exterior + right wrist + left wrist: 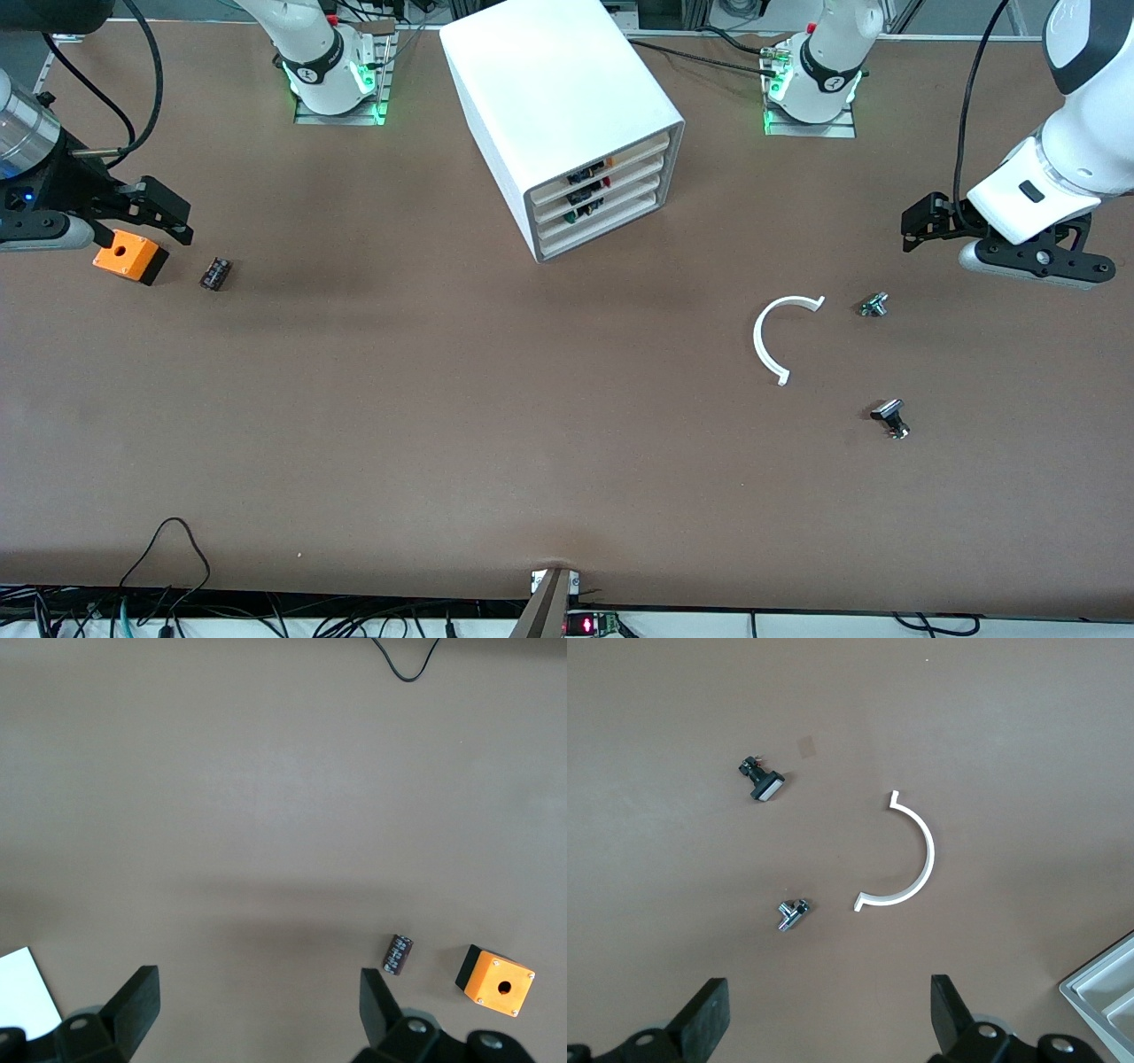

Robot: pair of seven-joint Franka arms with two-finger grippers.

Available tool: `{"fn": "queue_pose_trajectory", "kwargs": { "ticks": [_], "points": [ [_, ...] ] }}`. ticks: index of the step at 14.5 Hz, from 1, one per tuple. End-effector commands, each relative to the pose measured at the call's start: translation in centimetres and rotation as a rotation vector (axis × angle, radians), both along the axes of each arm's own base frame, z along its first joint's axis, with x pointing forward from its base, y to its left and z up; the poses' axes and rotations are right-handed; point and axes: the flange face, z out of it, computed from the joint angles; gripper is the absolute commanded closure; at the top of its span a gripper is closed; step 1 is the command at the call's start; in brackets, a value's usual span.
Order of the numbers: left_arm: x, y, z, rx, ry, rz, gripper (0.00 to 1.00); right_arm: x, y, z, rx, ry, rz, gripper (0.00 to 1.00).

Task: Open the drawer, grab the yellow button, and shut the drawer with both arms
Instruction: 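Reach the left gripper to the drawer handle while the right gripper rises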

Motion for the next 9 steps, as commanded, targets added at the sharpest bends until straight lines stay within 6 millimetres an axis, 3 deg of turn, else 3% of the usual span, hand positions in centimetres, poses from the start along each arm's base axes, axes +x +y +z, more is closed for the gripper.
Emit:
{"fn": "queue_pose_trajectory", "kwargs": {
  "ticks": [1,6,9],
  "points": [
    [-0.1,0.2,0.6,0.008,0.004,0.006,0.00,-0.1,-0.1,0.4,0.017,0.005,-0.004,0.00],
    [-0.2,0.5,0.4,0.011,0.024,0.009,0.00,0.1,0.0,0.1,0.014,0.012,0.008,0.00],
    [-0.4,0.9,0.4,0.011,0.034,0.019,0.00,0.4,0.2,-1.9,0.009,0.049,0.014,0.00]
  ]
}}
